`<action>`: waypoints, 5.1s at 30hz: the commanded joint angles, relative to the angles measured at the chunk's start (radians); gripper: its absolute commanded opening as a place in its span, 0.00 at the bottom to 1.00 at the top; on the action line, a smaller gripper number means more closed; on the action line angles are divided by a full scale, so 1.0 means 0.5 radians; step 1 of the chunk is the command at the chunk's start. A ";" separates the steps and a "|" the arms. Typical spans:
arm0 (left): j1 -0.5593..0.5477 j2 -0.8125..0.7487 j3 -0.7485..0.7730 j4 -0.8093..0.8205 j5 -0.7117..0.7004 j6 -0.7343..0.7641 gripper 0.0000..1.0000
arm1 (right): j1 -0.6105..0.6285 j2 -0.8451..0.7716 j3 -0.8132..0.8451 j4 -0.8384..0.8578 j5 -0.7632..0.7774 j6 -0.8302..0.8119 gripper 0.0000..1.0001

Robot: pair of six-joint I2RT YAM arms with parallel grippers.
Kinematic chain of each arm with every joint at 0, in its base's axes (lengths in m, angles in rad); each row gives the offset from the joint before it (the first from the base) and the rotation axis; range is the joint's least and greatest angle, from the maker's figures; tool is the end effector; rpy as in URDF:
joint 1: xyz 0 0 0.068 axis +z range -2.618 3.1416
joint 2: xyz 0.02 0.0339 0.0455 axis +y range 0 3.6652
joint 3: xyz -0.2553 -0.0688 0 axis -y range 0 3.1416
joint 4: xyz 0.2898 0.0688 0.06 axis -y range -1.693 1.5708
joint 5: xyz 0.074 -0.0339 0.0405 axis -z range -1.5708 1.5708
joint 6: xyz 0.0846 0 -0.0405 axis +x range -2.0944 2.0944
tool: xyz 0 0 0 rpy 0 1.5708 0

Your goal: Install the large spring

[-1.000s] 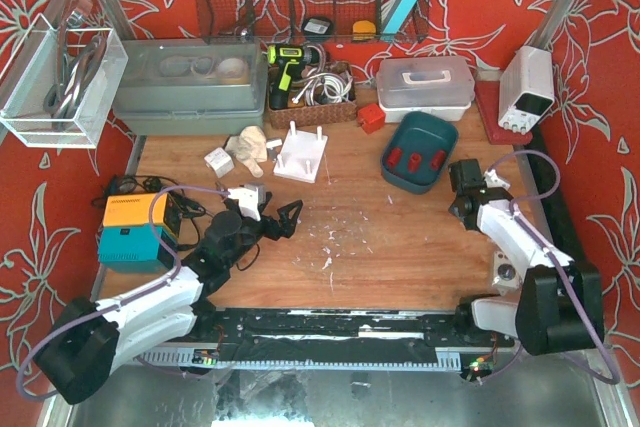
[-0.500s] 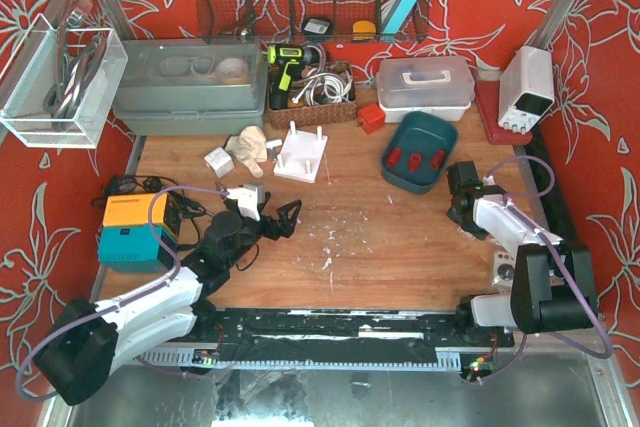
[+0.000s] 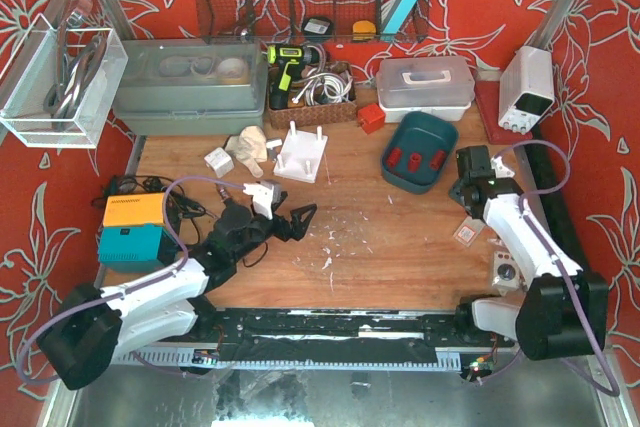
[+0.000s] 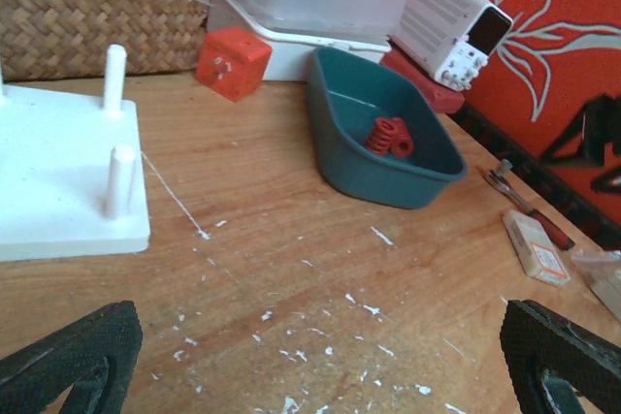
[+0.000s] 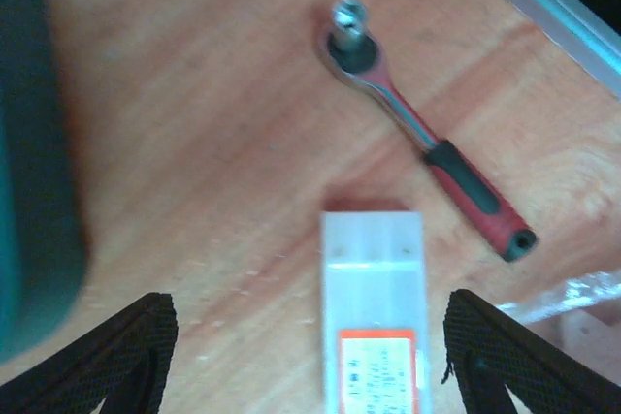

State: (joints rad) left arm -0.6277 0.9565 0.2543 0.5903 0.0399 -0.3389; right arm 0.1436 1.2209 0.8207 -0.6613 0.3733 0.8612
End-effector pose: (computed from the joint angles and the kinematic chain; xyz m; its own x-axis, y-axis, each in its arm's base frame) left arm 0.2330 -0.1733 0.1630 -0.2910 -0.1993 -0.9357 0.5537 0.7626 -0.3346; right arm 0.2986 0.0120 0.1623 -0.5306 0.6370 -0.5592 0.6834 0.7118 0.1624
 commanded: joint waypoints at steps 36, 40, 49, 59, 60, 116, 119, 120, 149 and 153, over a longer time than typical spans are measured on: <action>-0.107 0.035 0.077 -0.040 -0.140 0.100 1.00 | 0.198 1.236 0.679 0.920 -0.746 -1.148 0.51; -0.108 0.032 0.076 -0.042 -0.144 0.101 1.00 | 0.199 1.308 0.724 0.927 -0.683 -1.176 0.47; -0.110 0.000 0.071 -0.060 -0.188 0.099 1.00 | 0.206 1.344 0.742 1.023 -0.742 -1.223 0.37; -0.108 -0.007 0.072 -0.071 -0.218 0.092 1.00 | 0.223 1.203 0.727 1.007 -0.727 -1.320 0.08; -0.109 -0.010 0.075 -0.077 -0.237 0.083 1.00 | 0.234 1.165 0.727 0.974 -0.705 -1.346 0.05; -0.613 0.352 0.078 0.716 -0.029 2.976 0.87 | 1.335 0.153 0.514 0.386 -1.980 -1.596 0.00; -0.612 0.355 0.101 0.684 0.015 3.011 0.86 | 1.344 0.148 0.518 0.369 -1.974 -1.601 0.00; -0.611 0.352 0.111 0.658 0.034 3.014 0.86 | 1.345 0.153 0.521 0.362 -1.974 -1.600 0.00; -0.611 0.528 0.060 1.045 0.052 2.764 0.26 | 1.352 0.127 0.258 1.018 -1.975 -0.954 0.00; -0.613 0.626 -0.003 1.558 -0.157 2.428 0.21 | 1.376 0.041 0.004 1.648 -1.817 -0.561 0.00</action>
State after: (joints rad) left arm -0.9218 1.2377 0.2592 1.0187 0.0166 1.0237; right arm 0.8070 1.2789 0.8948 -0.2287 -0.5755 0.3004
